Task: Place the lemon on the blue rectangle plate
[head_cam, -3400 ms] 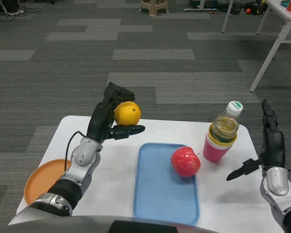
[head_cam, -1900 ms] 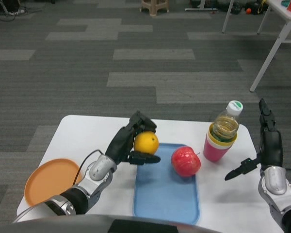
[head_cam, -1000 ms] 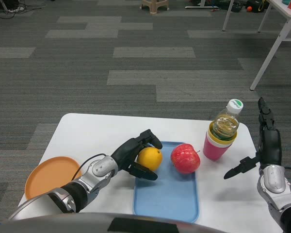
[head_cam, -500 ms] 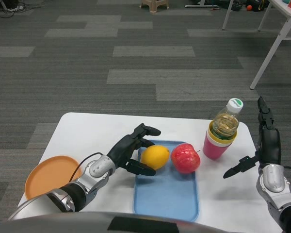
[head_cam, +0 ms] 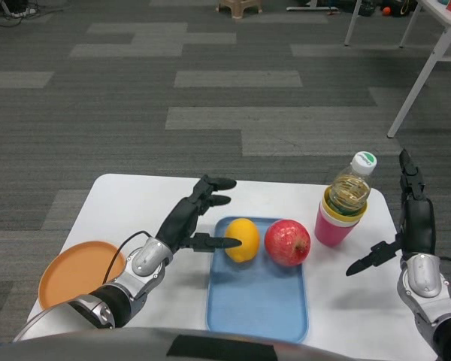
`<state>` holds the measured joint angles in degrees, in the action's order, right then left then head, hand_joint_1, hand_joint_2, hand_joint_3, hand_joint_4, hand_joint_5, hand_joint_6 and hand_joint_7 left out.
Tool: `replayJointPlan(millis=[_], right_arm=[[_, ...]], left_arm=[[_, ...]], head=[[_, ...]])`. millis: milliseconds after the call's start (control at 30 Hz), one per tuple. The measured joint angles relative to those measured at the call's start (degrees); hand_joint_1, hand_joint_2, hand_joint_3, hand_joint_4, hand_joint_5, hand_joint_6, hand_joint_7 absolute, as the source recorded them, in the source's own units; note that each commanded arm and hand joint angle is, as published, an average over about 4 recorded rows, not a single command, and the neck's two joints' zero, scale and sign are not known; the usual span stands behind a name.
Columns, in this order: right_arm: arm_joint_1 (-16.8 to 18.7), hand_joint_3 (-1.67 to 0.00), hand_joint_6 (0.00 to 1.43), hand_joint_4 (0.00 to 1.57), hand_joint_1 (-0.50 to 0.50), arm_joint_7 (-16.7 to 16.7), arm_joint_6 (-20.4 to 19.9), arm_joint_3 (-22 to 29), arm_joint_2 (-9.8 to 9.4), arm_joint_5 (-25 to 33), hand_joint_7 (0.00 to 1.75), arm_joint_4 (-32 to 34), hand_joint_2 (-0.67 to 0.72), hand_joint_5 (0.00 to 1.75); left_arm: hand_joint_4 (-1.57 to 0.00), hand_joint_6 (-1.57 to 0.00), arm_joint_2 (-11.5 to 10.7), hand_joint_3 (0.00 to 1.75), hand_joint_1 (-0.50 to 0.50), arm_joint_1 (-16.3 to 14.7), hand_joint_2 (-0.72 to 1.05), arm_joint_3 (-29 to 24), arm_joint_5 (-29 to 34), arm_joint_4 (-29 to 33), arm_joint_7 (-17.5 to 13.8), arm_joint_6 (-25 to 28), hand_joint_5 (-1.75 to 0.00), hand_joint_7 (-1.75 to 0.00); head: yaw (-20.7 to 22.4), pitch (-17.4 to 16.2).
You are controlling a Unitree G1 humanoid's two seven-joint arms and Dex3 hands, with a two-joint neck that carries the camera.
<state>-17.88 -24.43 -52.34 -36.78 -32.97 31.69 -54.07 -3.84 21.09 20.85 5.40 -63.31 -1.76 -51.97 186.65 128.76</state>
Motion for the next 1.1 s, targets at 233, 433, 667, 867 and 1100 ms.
replayJointPlan(millis=[233,433,667,867,1100], right_arm=[[-0.02,0.0,0.0,0.0,-0.46,0.01,-0.02,-0.02,0.01,-0.01,0.0,0.0,0.53,0.0],[-0.16,0.0,0.0,0.0,-0.46,0.0,-0.05,-0.05,0.05,0.01,0.0,-0.09,0.53,0.0],[-0.27,0.0,0.0,0.0,-0.46,0.0,-0.07,-0.14,0.12,-0.01,0.0,-0.34,0.53,0.0],[-0.29,0.0,0.0,0.0,-0.46,0.0,-0.07,-0.57,0.11,-0.01,0.0,-0.71,0.53,0.0],[-0.29,0.0,0.0,0.0,-0.46,0.0,-0.07,-0.76,0.11,-0.01,0.0,-0.89,0.53,0.0]], left_arm=[[0.0,0.0,0.21,0.09,-0.5,-1.61,0.6,-6.11,-0.22,1.91,0.88,-5.81,-0.41,-0.7],[0.0,0.0,-1.4,0.09,-0.5,-5.85,0.6,-17.9,-3.04,16.46,-0.64,-5.98,-0.13,-0.75],[0.0,0.0,-5.0,0.09,-0.5,-11.78,0.6,-23.4,-6.05,34.23,-3.97,2.57,-0.1,-0.91],[0.0,0.0,-6.34,0.09,-0.48,-14.41,0.6,-25.3,-6.33,41.51,-6.34,8.7,-0.1,-0.96],[0.0,0.0,-6.34,0.09,-0.48,-14.43,0.6,-25.6,-6.58,41.99,-8.23,11.1,-0.1,-0.98]], head=[[0.12,-0.03],[0.51,-0.19],[0.74,-0.53],[1.16,-0.67],[0.74,-0.62]])
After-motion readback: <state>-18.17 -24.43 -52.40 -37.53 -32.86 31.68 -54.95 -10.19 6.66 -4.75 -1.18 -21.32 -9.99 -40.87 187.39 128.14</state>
